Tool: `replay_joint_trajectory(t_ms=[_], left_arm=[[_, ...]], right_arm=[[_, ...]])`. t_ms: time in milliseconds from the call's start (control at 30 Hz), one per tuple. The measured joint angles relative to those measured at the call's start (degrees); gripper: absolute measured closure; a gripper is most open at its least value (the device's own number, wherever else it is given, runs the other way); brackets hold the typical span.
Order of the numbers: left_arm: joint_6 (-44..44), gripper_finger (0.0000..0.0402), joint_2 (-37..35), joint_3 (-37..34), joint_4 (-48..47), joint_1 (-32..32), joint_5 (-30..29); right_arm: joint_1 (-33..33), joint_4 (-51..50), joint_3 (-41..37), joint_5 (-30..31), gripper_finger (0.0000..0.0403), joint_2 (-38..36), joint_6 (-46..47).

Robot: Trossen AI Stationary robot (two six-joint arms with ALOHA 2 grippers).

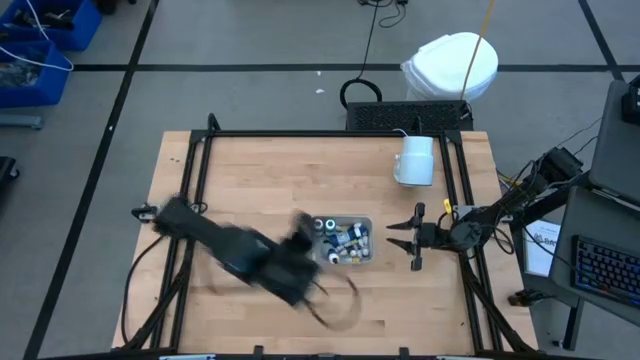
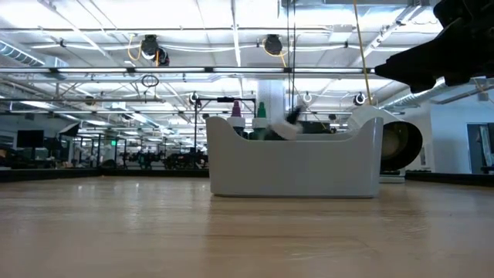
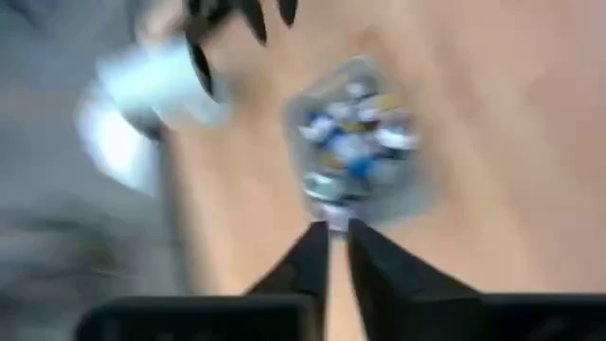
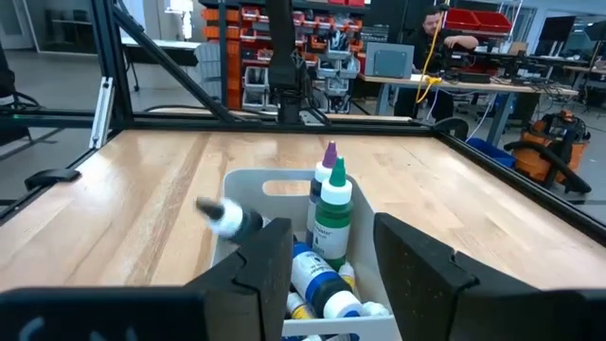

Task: Pick & Place food coloring
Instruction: Adjust the big blue food coloring in the gray bin

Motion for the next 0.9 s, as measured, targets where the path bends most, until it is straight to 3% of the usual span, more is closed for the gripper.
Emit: replay_joint_trajectory(t_ms=[67, 133, 267, 333, 433, 533, 633, 733, 900], left_arm=[[-13.9, 0.0384, -7.1, -4.0, -0.8, 0.7, 5.9], [-22.3, 0.0392, -13.8, -11.1, 1.0, -0.2, 4.1], [-24.8, 0.039, -26.7, -33.8, 15.8, -3.5, -1.4], [-19.3, 0.0397, -33.9, -48.0, 29.1, -4.4, -1.3], [-9.5, 0.0395, -43.9, -71.7, 54.4, -3.6, 4.4], [-1.5, 0.0395, -50.9, -93.9, 82.5, 1.2, 10.6], [1.0, 0.0398, -54.4, -110.4, 108.8, 8.3, 16.5], [1.2, 0.0395, -55.7, -120.1, 125.4, 15.4, 23.1], [1.0, 0.0395, -57.6, -125.5, 129.9, 23.6, 25.3]], right_arm=[[0.0, 0.1, 0.0, 0.0, 0.0264, 0.0, -0.1], [0.0, 0.3, 0.0, 0.1, 0.0264, 0.0, -0.4], [0.0, 0.3, 0.0, 0.1, 0.0264, 0.0, -0.7], [0.0, 0.3, 0.0, 0.1, 0.0264, 0.0, -0.6], [0.0, 0.3, 0.0, 0.2, 0.0264, 0.1, 0.6], [0.0, 0.7, 0.0, 0.2, 0.0264, 0.6, 1.3], [-0.2, 2.1, 0.0, 0.6, 0.0264, 1.7, 2.6], [-1.7, 2.1, 0.0, 2.2, 0.0265, 2.9, 4.1], [-6.9, -9.3, 6.1, -1.8, 0.0281, 3.3, 4.9]])
